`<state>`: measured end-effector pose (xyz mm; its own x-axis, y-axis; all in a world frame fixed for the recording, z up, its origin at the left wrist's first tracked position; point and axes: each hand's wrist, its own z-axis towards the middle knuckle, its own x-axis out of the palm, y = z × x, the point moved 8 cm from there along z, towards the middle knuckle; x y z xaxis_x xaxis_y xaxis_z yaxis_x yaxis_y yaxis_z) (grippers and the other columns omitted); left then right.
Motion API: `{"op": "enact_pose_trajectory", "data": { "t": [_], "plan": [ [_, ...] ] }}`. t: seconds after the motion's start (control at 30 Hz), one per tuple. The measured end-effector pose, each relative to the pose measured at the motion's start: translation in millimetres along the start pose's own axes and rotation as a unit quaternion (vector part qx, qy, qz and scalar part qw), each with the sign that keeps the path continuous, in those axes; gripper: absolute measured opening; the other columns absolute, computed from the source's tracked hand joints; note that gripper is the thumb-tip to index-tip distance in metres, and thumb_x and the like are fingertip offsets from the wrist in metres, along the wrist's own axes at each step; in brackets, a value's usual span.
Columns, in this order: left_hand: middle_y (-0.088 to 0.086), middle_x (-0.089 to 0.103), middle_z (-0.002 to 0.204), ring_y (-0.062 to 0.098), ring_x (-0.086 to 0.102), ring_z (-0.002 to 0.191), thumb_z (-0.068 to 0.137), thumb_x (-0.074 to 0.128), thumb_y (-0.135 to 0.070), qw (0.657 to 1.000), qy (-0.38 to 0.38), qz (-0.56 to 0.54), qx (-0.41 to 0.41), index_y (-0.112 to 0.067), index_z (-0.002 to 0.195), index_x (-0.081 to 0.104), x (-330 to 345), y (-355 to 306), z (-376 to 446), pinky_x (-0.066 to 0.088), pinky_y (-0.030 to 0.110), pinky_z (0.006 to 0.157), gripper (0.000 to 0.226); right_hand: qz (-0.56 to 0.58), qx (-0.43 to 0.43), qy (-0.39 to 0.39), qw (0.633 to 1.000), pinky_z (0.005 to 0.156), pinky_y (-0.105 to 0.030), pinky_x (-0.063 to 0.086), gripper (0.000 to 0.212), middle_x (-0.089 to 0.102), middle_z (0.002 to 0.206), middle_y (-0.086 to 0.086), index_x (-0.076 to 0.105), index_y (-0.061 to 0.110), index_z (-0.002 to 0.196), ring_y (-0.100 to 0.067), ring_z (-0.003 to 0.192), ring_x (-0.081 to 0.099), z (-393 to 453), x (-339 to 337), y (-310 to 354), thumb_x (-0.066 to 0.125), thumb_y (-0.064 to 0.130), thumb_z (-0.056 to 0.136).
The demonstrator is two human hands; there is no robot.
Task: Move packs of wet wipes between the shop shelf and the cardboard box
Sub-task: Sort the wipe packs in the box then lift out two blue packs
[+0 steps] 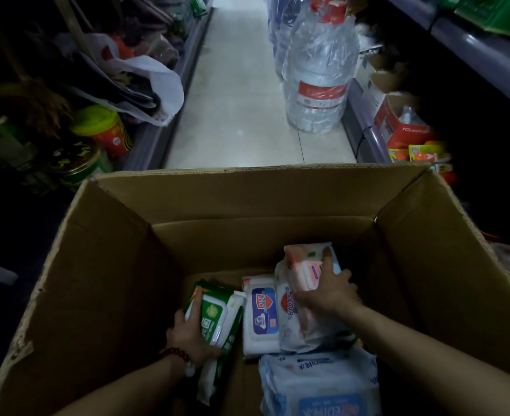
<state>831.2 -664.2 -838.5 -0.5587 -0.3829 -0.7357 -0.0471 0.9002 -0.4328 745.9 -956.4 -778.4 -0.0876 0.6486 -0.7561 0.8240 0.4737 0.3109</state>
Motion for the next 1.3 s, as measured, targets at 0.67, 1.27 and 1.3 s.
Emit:
{"op": "enact_pose_trajectory", "data": {
  "t": [0.67,1.27,1.3],
  "plan": [
    [0.011,0.064,0.116,0.028,0.057,0.109,0.096,0.047,-0.028,0.962,-0.158,-0.219,0.025,-0.012,0.114,0.064,-191,-100,-41,0.039,0.027,0.083,0.030,0.168,-0.140,0.151,0.964,0.106,-0.030,0.036,0.117,0.028,0.150,-0.014,-0.004,0.030,0.154,-0.030,0.132,0.040,-86,108,138,0.080,0.043,0.073],
    [0.007,0.061,0.105,0.020,0.059,0.085,0.096,0.050,-0.022,0.988,-0.073,-0.135,0.020,-0.013,0.116,0.059,-142,-90,-24,0.046,0.030,0.070,0.024,-0.047,-0.291,0.254,0.921,0.104,-0.047,0.041,0.112,0.035,0.149,-0.021,-0.021,0.047,0.145,-0.038,0.126,0.046,-106,128,133,0.070,0.055,0.079],
    [0.010,0.063,0.111,0.023,0.060,0.094,0.095,0.051,-0.021,0.989,-0.077,-0.120,0.025,-0.012,0.117,0.059,-141,-91,-25,0.046,0.030,0.076,0.025,-0.053,-0.299,0.260,0.917,0.105,-0.048,0.041,0.111,0.034,0.151,-0.020,-0.018,0.047,0.146,-0.038,0.127,0.046,-105,128,135,0.069,0.055,0.079]
  ]
}}
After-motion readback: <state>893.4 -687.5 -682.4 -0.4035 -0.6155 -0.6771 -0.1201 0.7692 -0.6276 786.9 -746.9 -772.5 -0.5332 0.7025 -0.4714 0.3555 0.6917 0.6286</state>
